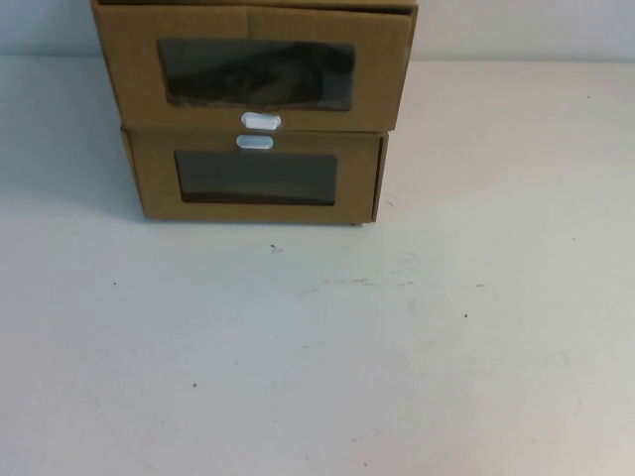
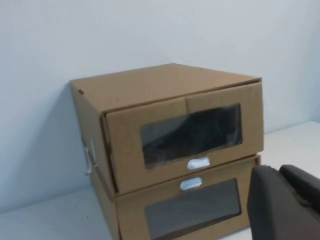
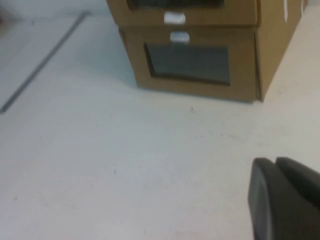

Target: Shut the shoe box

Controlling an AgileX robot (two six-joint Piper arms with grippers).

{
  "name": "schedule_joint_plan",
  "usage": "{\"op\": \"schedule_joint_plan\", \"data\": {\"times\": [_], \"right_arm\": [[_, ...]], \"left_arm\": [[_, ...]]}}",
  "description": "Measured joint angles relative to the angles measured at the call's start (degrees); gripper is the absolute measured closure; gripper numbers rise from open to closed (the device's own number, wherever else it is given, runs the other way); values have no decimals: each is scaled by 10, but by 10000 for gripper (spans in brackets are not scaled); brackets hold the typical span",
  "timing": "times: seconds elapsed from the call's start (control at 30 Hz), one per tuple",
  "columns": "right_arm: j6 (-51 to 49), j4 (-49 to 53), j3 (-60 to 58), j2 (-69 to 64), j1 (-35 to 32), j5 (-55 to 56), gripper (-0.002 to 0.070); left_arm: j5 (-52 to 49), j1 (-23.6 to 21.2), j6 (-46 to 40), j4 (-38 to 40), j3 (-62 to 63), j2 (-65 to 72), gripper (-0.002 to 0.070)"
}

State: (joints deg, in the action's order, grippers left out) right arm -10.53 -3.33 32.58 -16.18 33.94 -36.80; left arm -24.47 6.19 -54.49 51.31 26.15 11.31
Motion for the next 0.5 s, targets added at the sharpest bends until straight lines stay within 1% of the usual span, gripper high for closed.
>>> {"op": "schedule_joint_plan", "data": {"times": [0.1, 0.2, 0.37, 0.5], "right_arm": [[0, -1, -67, 29, 0, 103, 687], [0, -8, -134, 34, 0, 200, 687], [-1, -21, -225, 34, 0, 329, 687], [-1, -25, -274, 34, -1, 393, 688]], "left_arm": [[29, 0, -4, 3, -75, -76, 680], [61, 0, -6, 11, -147, -115, 680], [120, 0, -7, 44, -252, -118, 680], [154, 0, -9, 50, -276, -119, 680]]}}
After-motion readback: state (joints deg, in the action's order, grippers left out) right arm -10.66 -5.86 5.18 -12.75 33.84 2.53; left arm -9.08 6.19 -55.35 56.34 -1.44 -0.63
